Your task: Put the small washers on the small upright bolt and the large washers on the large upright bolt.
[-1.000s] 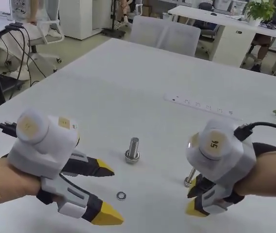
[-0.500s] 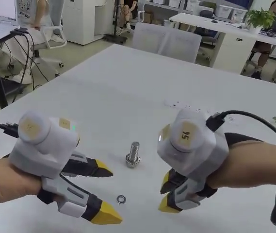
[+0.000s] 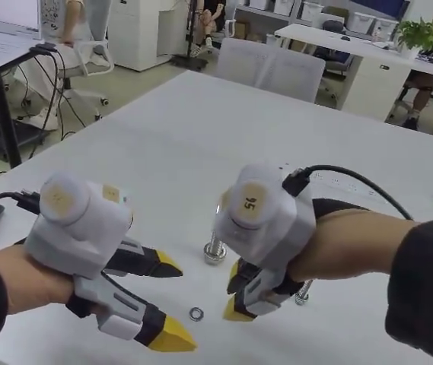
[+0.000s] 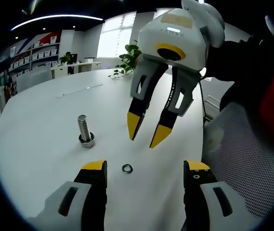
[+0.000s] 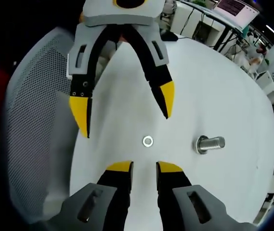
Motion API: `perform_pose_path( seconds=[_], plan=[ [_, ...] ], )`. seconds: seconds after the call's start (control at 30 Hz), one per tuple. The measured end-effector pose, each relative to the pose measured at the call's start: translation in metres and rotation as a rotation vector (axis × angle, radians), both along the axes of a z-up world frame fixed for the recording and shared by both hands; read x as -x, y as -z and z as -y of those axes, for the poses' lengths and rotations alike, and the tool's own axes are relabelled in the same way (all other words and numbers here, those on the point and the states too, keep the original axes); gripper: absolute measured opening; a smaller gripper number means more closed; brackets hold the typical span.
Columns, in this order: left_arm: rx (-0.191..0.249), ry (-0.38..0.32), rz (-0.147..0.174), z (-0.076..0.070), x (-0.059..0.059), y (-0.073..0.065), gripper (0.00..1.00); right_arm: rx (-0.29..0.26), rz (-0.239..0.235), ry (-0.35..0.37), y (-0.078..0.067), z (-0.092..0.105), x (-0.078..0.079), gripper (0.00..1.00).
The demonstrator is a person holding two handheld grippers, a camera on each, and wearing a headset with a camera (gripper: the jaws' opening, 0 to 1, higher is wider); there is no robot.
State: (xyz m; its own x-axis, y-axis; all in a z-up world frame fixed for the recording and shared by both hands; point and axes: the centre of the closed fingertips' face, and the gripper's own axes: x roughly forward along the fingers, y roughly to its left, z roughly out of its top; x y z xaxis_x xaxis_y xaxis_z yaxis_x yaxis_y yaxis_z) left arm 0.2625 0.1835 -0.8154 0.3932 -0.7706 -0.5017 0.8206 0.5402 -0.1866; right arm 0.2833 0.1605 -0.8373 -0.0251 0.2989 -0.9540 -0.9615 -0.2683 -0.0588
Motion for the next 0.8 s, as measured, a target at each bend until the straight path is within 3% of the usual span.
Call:
perform_pose_path(
  seconds=[0.57, 0.8],
  plan=[
    [0.003, -0.001, 0.001, 0.0, 0.004, 0.002, 0.63, 0.024, -0.037, -0.011, 0.029, -0.026, 0.003, 0.2],
    [0.004, -0.001, 0.0, 0.0, 0.005, 0.003, 0.63, 0.049, -0.038, -0.021, 0.037, -0.024, 0.004, 0.2]
  ],
)
